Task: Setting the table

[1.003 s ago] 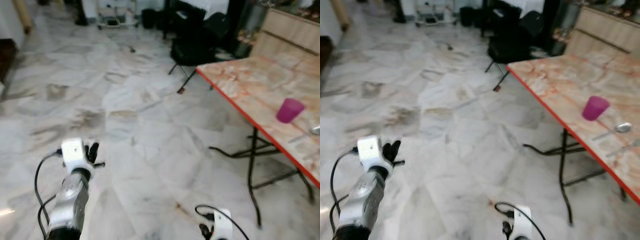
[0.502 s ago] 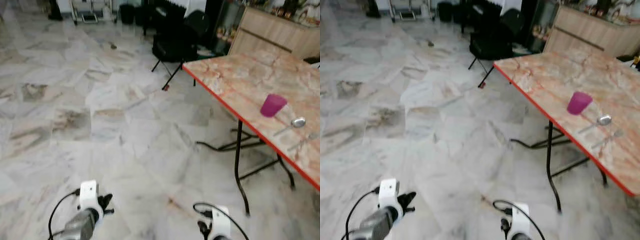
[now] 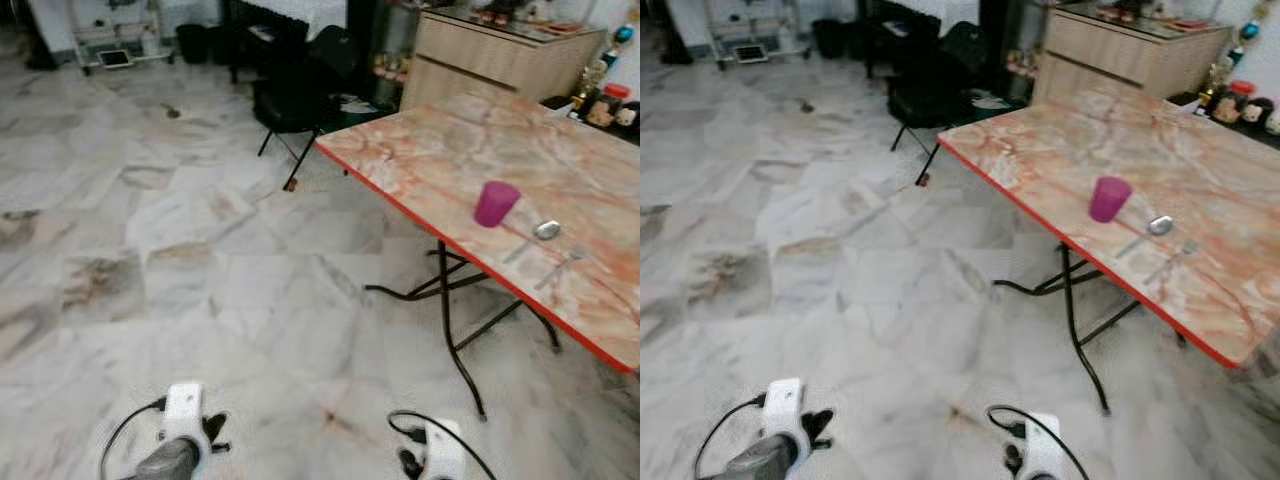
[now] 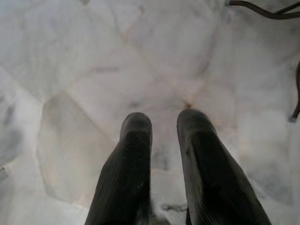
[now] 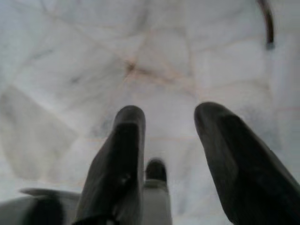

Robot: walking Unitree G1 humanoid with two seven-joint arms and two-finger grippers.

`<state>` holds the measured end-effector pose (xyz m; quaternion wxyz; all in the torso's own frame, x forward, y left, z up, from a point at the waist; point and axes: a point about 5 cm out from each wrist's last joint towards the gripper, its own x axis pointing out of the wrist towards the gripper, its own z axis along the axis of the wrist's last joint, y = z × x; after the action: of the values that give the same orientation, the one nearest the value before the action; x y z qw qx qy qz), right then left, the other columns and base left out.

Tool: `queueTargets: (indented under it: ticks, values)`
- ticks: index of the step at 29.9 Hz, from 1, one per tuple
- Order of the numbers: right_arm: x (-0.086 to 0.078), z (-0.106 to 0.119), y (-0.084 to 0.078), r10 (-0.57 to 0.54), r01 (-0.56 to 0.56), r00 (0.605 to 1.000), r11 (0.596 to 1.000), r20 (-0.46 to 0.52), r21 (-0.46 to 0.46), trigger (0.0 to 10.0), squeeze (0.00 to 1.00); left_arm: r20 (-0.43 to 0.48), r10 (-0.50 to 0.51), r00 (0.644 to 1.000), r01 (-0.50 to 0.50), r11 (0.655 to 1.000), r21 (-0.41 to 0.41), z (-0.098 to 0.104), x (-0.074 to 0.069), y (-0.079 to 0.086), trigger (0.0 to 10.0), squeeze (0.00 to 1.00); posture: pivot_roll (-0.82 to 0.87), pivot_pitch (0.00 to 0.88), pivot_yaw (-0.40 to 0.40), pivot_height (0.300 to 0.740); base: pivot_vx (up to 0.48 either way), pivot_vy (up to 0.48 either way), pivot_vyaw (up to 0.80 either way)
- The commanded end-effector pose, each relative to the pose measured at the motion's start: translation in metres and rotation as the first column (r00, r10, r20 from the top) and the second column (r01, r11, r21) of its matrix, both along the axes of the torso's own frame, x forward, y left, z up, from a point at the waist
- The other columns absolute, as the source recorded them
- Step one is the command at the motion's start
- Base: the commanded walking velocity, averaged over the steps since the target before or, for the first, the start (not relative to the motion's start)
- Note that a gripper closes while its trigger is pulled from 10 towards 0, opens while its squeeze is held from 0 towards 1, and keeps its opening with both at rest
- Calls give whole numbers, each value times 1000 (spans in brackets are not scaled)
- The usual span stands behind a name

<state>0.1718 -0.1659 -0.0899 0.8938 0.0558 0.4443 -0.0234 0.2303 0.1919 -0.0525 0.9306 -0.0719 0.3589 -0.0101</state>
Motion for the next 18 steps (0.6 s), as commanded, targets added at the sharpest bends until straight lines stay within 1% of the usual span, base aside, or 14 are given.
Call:
queueTargets:
  ticks: [1,14,18]
  values:
    - [9,4,5,7,-7,1000,1000,30,11,10000,0,-26,10,1000,-9,1000,22,-4,-7,8,10000,0,132,0,-54,740,480,0,0]
    - [9,4,5,13,-13,1000,1000,28,16,10000,0,-34,13,999,-12,999,36,-6,-9,8,10000,0,130,0,-55,740,480,0,0]
    - [9,4,6,15,-15,1000,1000,27,19,10000,0,-36,36,999,-34,998,45,-5,-9,11,10000,0,131,0,-56,740,470,0,0]
